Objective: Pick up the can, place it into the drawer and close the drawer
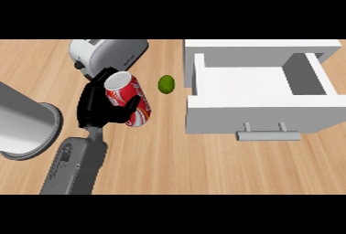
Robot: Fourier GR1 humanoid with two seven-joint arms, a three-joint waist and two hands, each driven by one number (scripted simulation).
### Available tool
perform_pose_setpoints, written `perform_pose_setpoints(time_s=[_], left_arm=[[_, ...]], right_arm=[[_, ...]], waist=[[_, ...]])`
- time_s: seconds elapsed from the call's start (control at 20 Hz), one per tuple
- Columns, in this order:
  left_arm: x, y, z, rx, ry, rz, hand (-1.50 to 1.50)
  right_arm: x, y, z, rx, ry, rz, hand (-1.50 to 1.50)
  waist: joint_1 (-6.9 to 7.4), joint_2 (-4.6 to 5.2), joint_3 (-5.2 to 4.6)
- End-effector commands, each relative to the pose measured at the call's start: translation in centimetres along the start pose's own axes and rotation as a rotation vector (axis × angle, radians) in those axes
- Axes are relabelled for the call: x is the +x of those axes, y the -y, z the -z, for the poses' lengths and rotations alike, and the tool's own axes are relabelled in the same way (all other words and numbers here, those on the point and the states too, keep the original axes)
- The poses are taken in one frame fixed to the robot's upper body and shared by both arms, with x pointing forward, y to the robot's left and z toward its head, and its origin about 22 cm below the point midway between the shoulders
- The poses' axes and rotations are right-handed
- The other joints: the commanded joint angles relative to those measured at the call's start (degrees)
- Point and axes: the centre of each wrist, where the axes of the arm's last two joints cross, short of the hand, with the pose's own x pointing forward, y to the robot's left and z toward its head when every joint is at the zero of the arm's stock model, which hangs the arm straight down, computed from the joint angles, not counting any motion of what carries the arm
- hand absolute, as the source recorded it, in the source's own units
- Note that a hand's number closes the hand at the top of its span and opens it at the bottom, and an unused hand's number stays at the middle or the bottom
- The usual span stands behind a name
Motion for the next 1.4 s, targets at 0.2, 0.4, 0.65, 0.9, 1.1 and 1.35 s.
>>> perform_pose_setpoints(time_s=[0.2, 0.4, 0.65, 0.9, 1.1, 1.35], left_arm=[[5.1, 5.2, 2.3, -0.025, 0.031, 0.027, 1.50], [6.8, 7.5, 4.1, -0.029, 0.047, 0.042, 1.50], [7.5, 10.2, 4.8, -0.051, 0.047, 0.057, 1.50], [9.2, 14.0, 6.8, -0.047, 0.078, 0.077, 1.50], [9.4, 15.3, 8.1, -0.044, 0.026, 0.066, 1.50], [10.5, 17.7, 9.2, -0.036, 0.053, 0.069, 1.50]], right_arm=[[0.5, 0.4, 0.4, 0.000, 0.007, -0.012, -1.50], [0.1, -0.7, 0.0, 0.006, -0.006, -0.003, -1.50], [0.0, -0.5, 0.2, -0.005, -0.024, -0.009, -1.50], [-0.4, -0.1, 0.4, 0.002, -0.010, -0.004, -1.50], [0.7, -0.9, 1.2, 0.010, 0.003, 0.007, -1.50], [-1.1, 0.2, 2.1, 0.024, 0.001, 0.013, -1.50]], waist=[[-0.18, 0.06, -0.01], [-0.42, 0.08, 0.00], [-0.38, 0.11, -0.01], [-0.95, 0.20, 0.00], [-0.87, 0.27, -0.02], [-0.91, 0.29, 0.01]])
